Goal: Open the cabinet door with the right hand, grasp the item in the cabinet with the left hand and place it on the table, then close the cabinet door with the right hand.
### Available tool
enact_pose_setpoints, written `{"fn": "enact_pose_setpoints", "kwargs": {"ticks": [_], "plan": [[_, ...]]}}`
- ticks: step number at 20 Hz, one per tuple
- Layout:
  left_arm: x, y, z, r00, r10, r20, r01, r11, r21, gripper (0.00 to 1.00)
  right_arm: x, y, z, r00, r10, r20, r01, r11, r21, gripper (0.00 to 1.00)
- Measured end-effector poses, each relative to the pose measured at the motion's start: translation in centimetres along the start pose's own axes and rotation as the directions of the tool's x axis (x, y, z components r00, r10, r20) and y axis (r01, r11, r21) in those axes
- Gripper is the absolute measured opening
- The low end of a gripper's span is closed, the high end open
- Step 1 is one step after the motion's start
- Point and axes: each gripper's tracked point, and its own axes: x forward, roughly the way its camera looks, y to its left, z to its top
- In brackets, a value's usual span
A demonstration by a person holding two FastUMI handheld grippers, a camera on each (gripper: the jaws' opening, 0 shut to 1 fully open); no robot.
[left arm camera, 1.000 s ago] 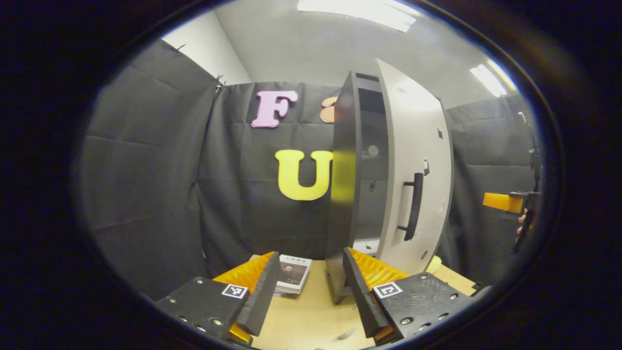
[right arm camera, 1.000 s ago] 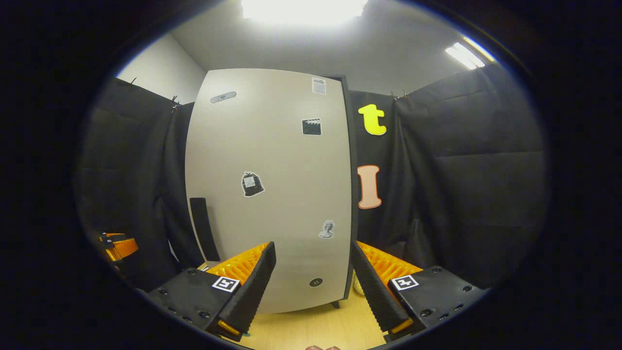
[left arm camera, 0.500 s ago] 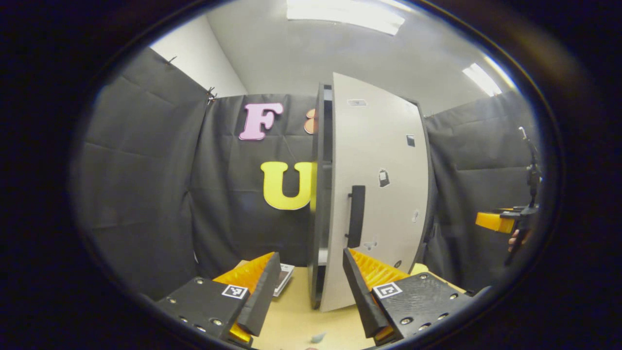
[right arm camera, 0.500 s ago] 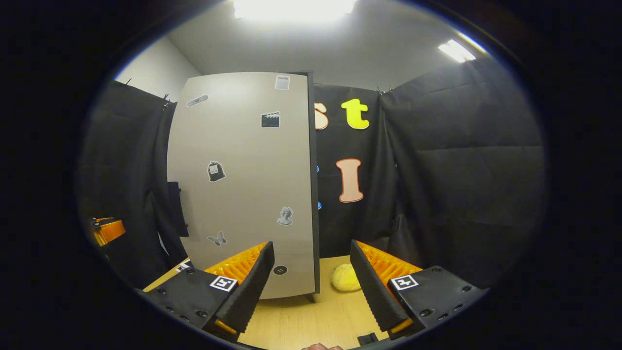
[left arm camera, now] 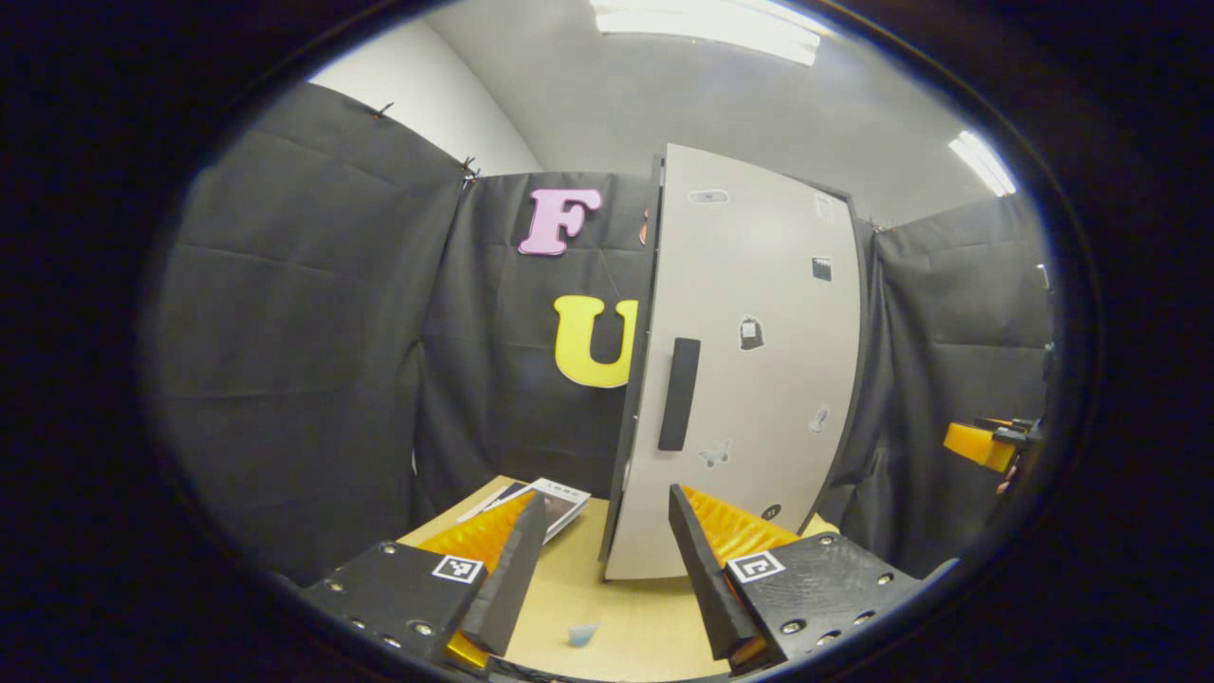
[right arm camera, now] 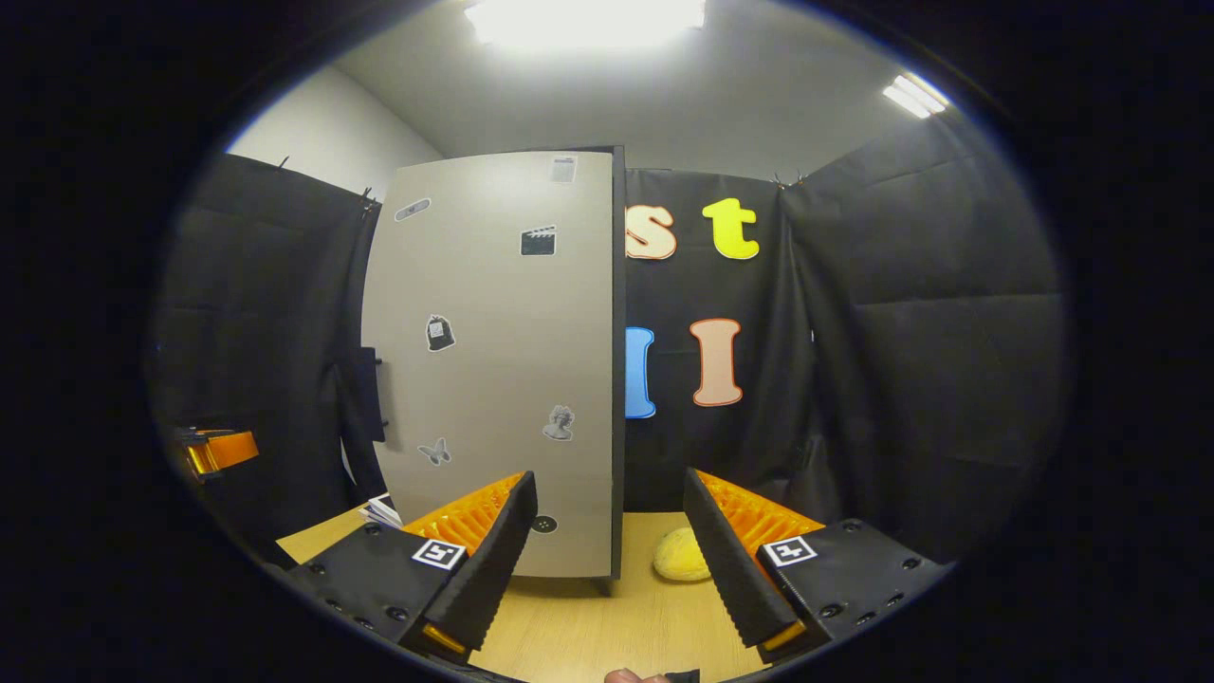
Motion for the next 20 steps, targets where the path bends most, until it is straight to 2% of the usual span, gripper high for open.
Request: {"fn": "enact_pose_setpoints", "kwargs": {"ticks": [4, 5, 6, 8, 9, 12, 13, 14, 15, 19, 20], "plan": [[1.0, 0.6, 0.6, 1.000, 0.007, 0.018, -0.007, 0.998, 0.055, 0.77, -0.1, 0.9, -1.3, 0.999, 0.006, -0.033, -0.006, 1.000, 0.005, 0.98], [1.4, 0.4, 0.7, 1.000, -0.005, 0.022, 0.003, 0.999, 0.050, 0.77, -0.2, 0.9, -1.3, 1.000, -0.003, -0.028, 0.004, 1.000, 0.005, 0.93], [1.7, 0.3, 0.8, 0.999, -0.016, 0.028, 0.015, 0.999, 0.042, 0.78, -0.1, 0.8, -1.2, 1.000, -0.013, -0.021, 0.013, 1.000, 0.006, 0.98], [2.4, 0.1, 1.3, 0.998, -0.037, 0.053, 0.035, 0.999, 0.037, 0.90, 0.3, 0.9, -1.6, 0.999, -0.028, -0.026, 0.028, 1.000, 0.005, 0.98], [2.9, 0.3, 1.3, 0.998, -0.036, 0.048, 0.034, 0.998, 0.045, 0.92, 0.4, 0.9, -1.8, 0.999, -0.030, -0.032, 0.030, 1.000, 0.003, 0.98], [3.9, 1.0, 0.9, 0.999, -0.031, 0.036, 0.028, 0.997, 0.078, 0.92, 0.7, 0.9, -1.7, 0.998, -0.047, -0.029, 0.047, 0.999, 0.007, 0.98], [4.2, 0.8, 1.0, 0.999, -0.039, 0.038, 0.036, 0.996, 0.077, 0.92, 0.7, 0.8, -1.7, 0.998, -0.053, -0.025, 0.053, 0.999, 0.010, 0.94], [4.6, 0.5, 1.0, 0.998, -0.049, 0.038, 0.046, 0.996, 0.075, 0.92, 0.8, 0.7, -1.6, 0.998, -0.060, -0.020, 0.060, 0.998, 0.012, 0.94], [4.7, 0.3, 1.3, 0.997, -0.059, 0.043, 0.056, 0.996, 0.075, 0.92, 0.8, 0.6, -1.5, 0.998, -0.066, -0.017, 0.066, 0.998, 0.015, 0.98], [4.9, -0.2, 1.8, 0.994, -0.098, 0.056, 0.093, 0.992, 0.081, 0.92, 0.9, 0.8, -1.8, 0.997, -0.076, -0.026, 0.076, 0.997, 0.021, 0.98], [5.0, -0.3, 1.5, 0.993, -0.107, 0.054, 0.103, 0.991, 0.081, 0.92, 1.1, 1.0, -2.0, 0.997, -0.078, -0.029, 0.078, 0.997, 0.021, 0.94]]}}
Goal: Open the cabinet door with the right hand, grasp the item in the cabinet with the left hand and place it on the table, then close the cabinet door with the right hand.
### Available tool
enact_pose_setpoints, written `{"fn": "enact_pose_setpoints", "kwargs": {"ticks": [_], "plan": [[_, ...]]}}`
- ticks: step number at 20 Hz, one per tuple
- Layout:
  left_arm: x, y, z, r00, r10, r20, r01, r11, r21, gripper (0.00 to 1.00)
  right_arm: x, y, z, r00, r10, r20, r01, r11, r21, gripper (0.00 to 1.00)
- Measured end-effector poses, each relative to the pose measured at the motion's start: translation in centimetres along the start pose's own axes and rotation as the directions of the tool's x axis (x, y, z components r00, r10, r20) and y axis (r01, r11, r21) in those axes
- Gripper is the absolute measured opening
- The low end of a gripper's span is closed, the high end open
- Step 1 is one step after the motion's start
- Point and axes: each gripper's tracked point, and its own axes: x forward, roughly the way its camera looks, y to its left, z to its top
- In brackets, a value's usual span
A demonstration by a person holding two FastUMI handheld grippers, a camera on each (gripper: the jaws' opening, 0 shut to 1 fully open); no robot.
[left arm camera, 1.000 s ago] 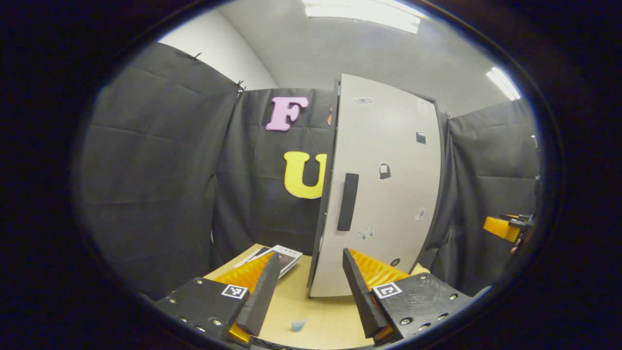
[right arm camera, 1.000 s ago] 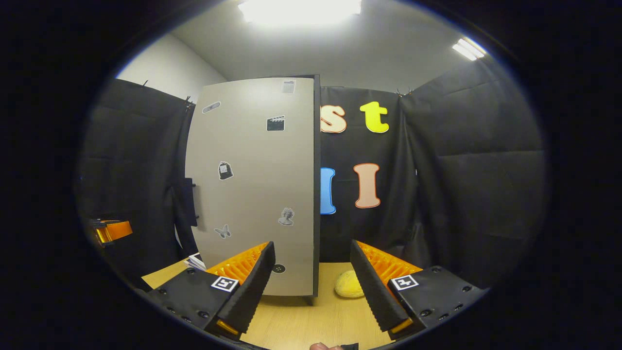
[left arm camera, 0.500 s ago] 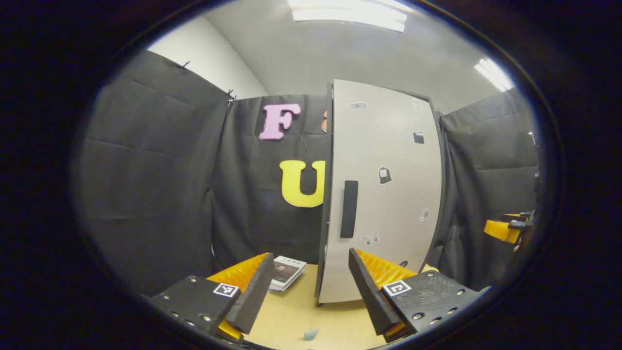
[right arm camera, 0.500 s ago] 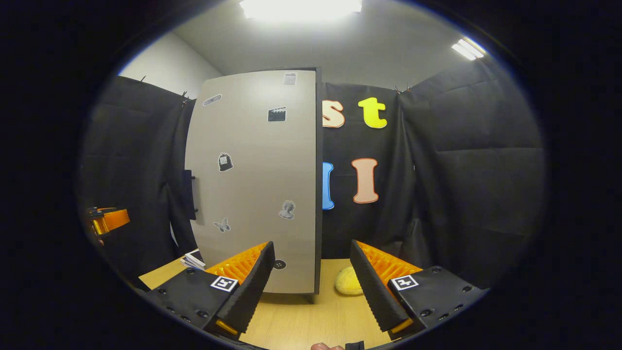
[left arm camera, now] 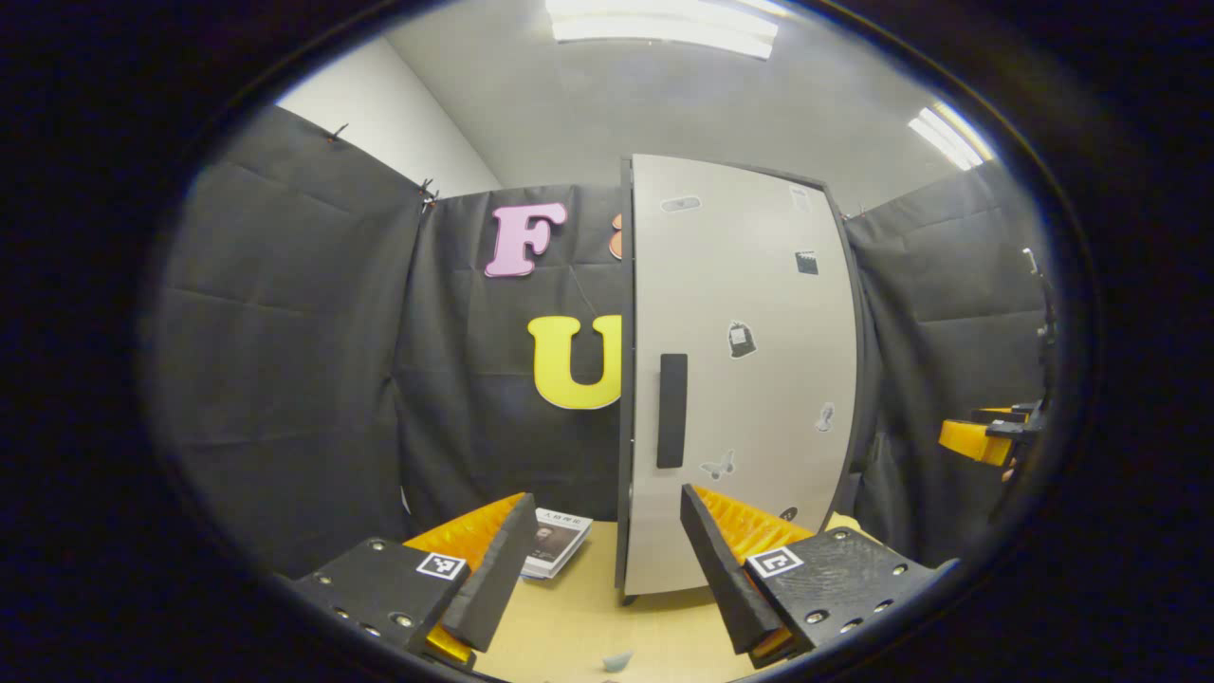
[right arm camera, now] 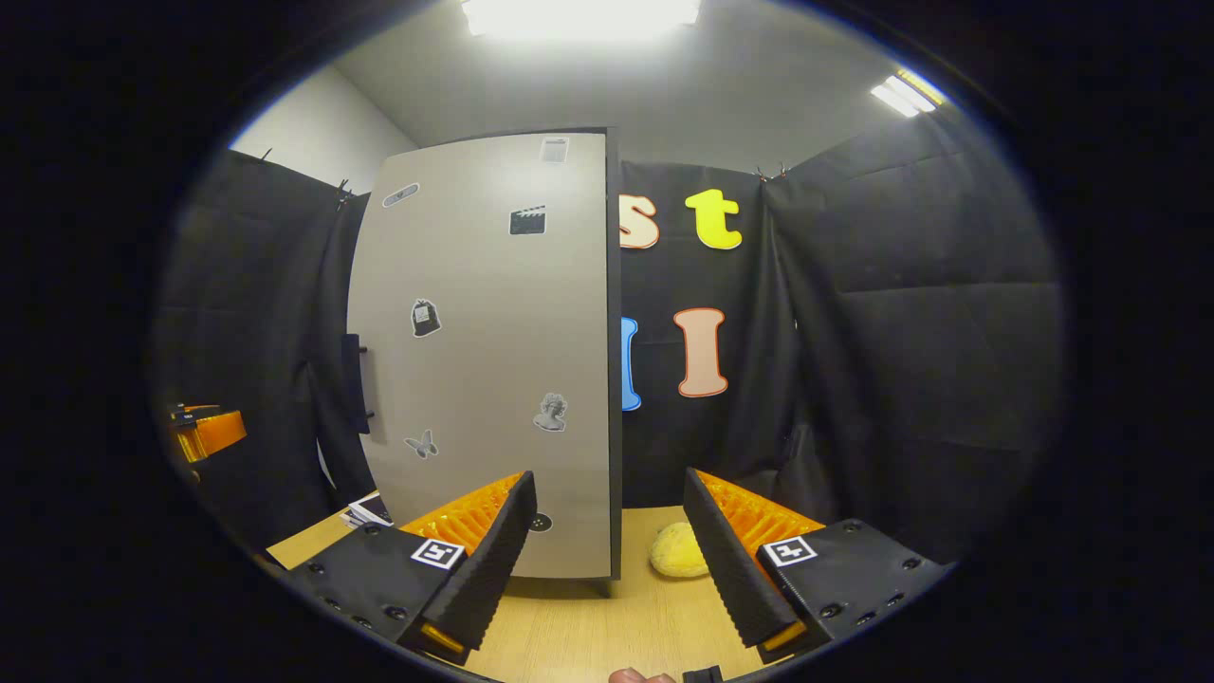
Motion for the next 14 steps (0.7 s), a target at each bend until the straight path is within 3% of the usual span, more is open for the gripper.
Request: {"fn": "enact_pose_setpoints", "kwargs": {"ticks": [1, 3, 5, 6, 7, 14], "plan": [[0.1, 0.0, -0.1, 1.000, -0.008, 0.000, 0.008, 1.000, 0.002, 0.92, 0.1, 0.1, -0.1, 1.000, -0.002, -0.005, 0.002, 1.000, -0.001, 0.98], [0.3, 0.3, -0.3, 1.000, -0.018, -0.003, 0.018, 1.000, 0.013, 0.92, -0.1, 0.6, -0.5, 1.000, -0.001, -0.014, 0.001, 1.000, -0.003, 0.94], [0.6, 0.6, -0.6, 1.000, -0.025, -0.007, 0.025, 0.999, 0.024, 0.92, -0.1, 1.0, -0.9, 1.000, 0.000, -0.014, 0.000, 1.000, -0.008, 0.98], [0.7, 0.8, -0.8, 1.000, -0.029, -0.009, 0.030, 0.999, 0.027, 0.92, -0.1, 1.3, -1.0, 1.000, -0.003, -0.017, 0.002, 1.000, -0.013, 0.94], [0.8, 0.9, -0.9, 0.999, -0.034, -0.009, 0.034, 0.999, 0.027, 0.92, -0.2, 1.5, -1.2, 1.000, -0.004, -0.018, 0.004, 1.000, -0.016, 0.98], [2.2, 2.1, -1.5, 0.997, -0.076, 0.010, 0.076, 0.997, 0.006, 0.92, -0.6, 2.5, -1.9, 0.999, -0.033, -0.011, 0.032, 0.999, -0.014, 0.99]]}}
